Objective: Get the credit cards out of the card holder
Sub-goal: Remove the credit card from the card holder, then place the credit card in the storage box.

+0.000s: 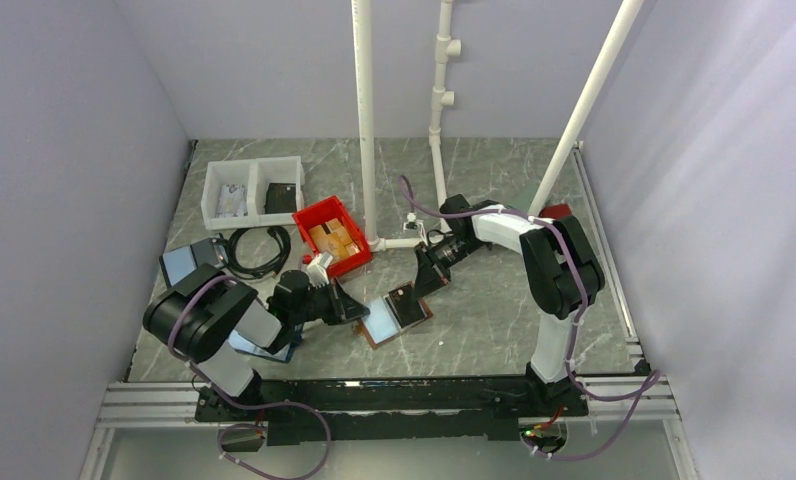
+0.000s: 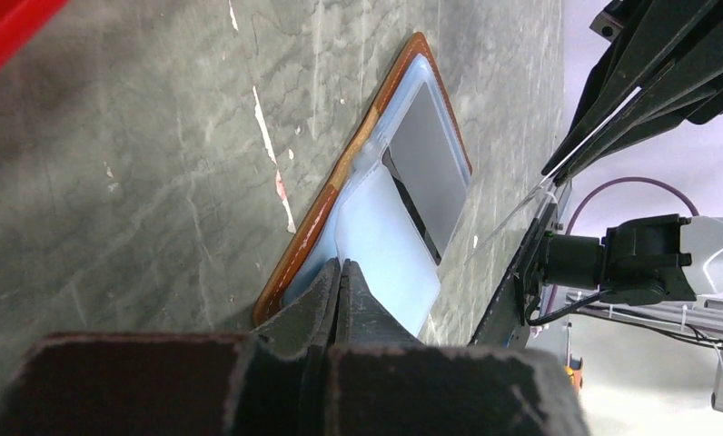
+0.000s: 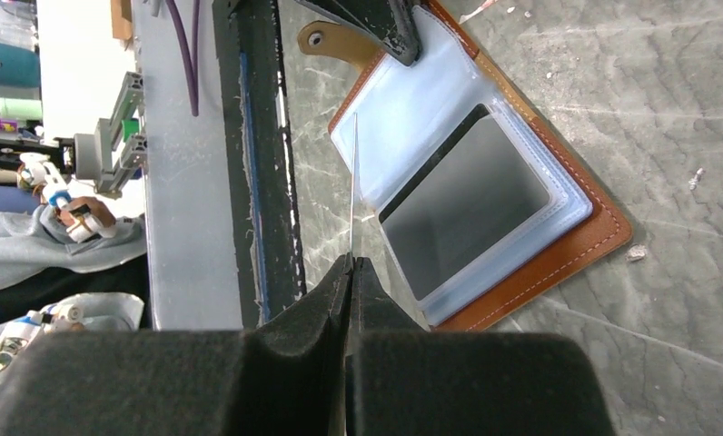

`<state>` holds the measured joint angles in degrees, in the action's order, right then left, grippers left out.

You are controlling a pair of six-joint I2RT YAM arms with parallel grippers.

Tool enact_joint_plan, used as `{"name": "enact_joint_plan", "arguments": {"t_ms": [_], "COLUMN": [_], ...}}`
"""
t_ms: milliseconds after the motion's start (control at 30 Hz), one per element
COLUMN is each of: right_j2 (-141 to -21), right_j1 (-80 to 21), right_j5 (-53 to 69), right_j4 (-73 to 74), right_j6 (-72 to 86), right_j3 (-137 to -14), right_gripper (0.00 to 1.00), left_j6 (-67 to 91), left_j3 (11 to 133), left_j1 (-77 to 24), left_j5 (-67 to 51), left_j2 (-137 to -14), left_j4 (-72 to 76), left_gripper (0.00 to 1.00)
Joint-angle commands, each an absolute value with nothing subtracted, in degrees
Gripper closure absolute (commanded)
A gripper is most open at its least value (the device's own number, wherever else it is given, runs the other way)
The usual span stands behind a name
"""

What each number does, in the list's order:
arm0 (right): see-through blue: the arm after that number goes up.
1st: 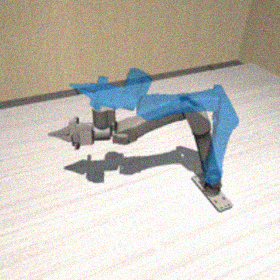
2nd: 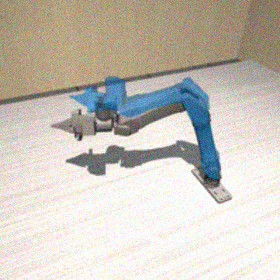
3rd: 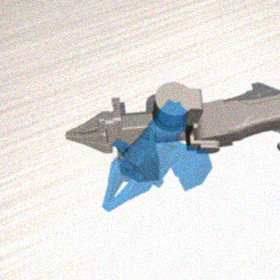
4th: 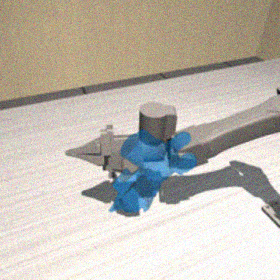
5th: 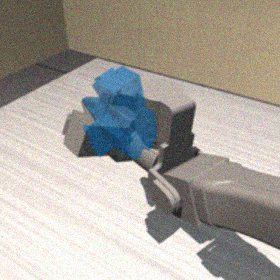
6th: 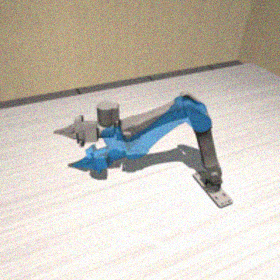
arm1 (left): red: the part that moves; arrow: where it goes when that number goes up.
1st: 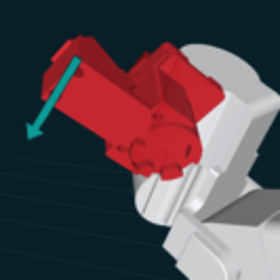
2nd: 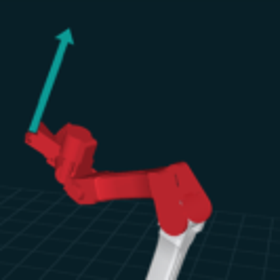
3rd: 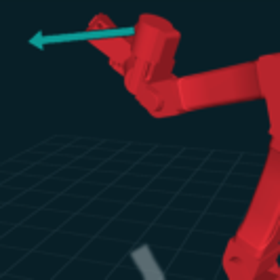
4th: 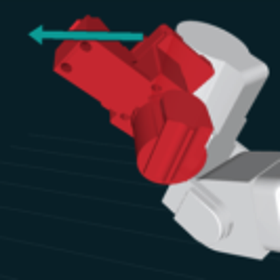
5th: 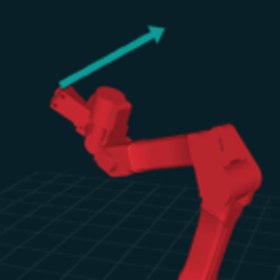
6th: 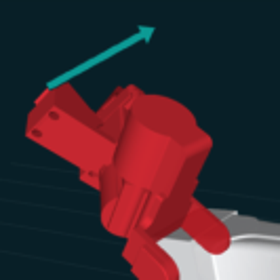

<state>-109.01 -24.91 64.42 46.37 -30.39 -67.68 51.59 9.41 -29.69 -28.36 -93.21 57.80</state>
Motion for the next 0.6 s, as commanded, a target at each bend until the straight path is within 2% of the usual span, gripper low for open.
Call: {"name": "enact_joint_plan", "arguments": {"t_ms": [0,267,400,567], "right_j2": [-106.59,-103.20,-101.34,-98.38], "right_j1": [-24.17,-23.04,-23.05,-23.03], "right_j5": [64.38,64.50,64.47,64.70], "right_j4": [45.39,45.84,46.15,47.91], "right_j6": [-30.99,-32.42,-33.78,-36.56], "right_j3": [-69.35,-69.17,-68.99,-69.17], "right_gripper": [1.00,1.00,1.00,1.00], "left_j6": [50.63,46.58,45.51,46.92], "left_j3": [11.24,14.35,14.61,14.58], "left_j1": [-29.58,-29.71,-29.71,-29.71], "left_j5": [-26.21,-16.59,-12.93,-9.27], "left_j2": [-88.77,-60.57,-47.25,-31.43], "left_j4": [48.97,15.78,5.61,0.09], "left_gripper": [0.99,0.66,0.45,0.13]}}
